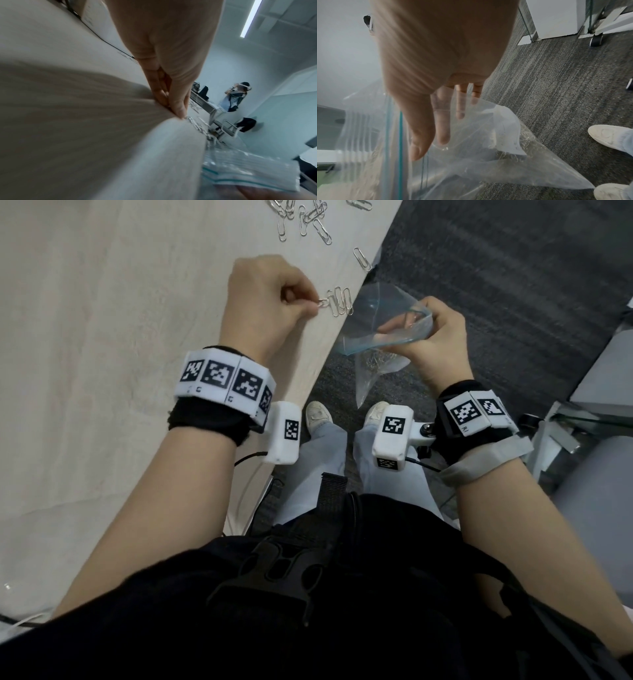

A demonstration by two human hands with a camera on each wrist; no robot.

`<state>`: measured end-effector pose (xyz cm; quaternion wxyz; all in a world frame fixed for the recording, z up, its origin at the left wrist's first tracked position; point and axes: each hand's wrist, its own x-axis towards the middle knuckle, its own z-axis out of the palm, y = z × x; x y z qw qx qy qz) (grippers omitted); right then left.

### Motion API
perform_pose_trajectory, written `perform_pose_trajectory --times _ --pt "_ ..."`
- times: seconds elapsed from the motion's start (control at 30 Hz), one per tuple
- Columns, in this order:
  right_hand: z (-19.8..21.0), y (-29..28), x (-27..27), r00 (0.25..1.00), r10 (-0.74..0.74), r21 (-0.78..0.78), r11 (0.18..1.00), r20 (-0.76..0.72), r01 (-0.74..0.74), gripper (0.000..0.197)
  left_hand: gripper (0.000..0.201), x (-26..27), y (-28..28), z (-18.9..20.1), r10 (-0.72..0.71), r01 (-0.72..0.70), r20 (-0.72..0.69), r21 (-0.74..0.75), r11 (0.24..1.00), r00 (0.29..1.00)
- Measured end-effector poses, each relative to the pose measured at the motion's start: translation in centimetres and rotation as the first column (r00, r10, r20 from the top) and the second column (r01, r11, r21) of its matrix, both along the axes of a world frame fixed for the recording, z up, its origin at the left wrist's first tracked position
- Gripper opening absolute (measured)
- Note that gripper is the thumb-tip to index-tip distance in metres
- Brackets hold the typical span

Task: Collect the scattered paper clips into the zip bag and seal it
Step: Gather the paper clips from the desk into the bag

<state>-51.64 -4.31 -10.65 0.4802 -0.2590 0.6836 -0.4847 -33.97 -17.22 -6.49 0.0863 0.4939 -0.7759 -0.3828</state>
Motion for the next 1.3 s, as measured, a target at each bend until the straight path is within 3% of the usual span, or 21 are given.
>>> perform_pose_trajectory --times 0.1,0.27,0.53,0.67,0.8,0.93,1.13,1.2,1.3 --pt "0.0 -0.2 -0.1 1.000 0.006 0.017 1.000 -0.017 -0.006 0.041 0.018 -1.3 0.0 0.2 -0.057 0.058 -0.031 0.038 0.998 0.998" --pt "-0.1 -0.3 -0.3 0.999 0.015 0.021 1.000 -0.034 -0.014 0.039 0.052 -1.6 -0.2 0.3 -0.150 0.151 -0.021 0.054 0.987 0.988" --pt "-0.5 -0.5 -0.6 0.999 0.022 0.028 0.999 -0.034 -0.021 0.039 0.025 -4.2 1.5 0.4 -0.318 0.318 -0.020 0.036 0.947 0.948" --pt "-0.4 -0.5 -0.7 0.999 0.019 0.027 0.999 -0.040 -0.018 0.039 0.025 -4.2 1.2 0.2 -0.225 0.214 -0.128 -0.093 0.972 0.966" --pt "-0.6 -0.4 -0.9 0.998 0.015 0.049 0.999 -0.056 -0.013 0.038 0.030 -4.3 0.1 -0.6 -0.225 0.210 -0.043 -0.229 0.951 0.973" --pt "-0.5 -0.5 -0.8 0.998 0.005 0.041 0.999 -0.067 -0.003 0.038 0.012 -4.5 0.2 -0.9 -0.176 0.166 -0.040 -0.187 0.968 0.984" --pt "-0.5 -0.4 -0.8 0.998 -0.003 0.018 1.000 -0.070 0.004 0.039 0.010 -4.3 0.7 -0.7 -0.381 0.381 -0.023 -0.019 0.925 0.924" --pt "-0.5 -0.4 -0.9 0.998 -0.011 0.011 1.000 -0.062 0.011 0.038 0.012 -4.1 0.8 -0.5 -0.314 0.316 -0.104 0.010 0.949 0.944" --pt "-0.4 -0.6 -1.2 0.999 -0.028 -0.003 1.000 -0.038 0.028 0.037 0.016 -3.2 -0.1 -0.3 -0.160 0.149 -0.143 -0.087 0.985 0.977"
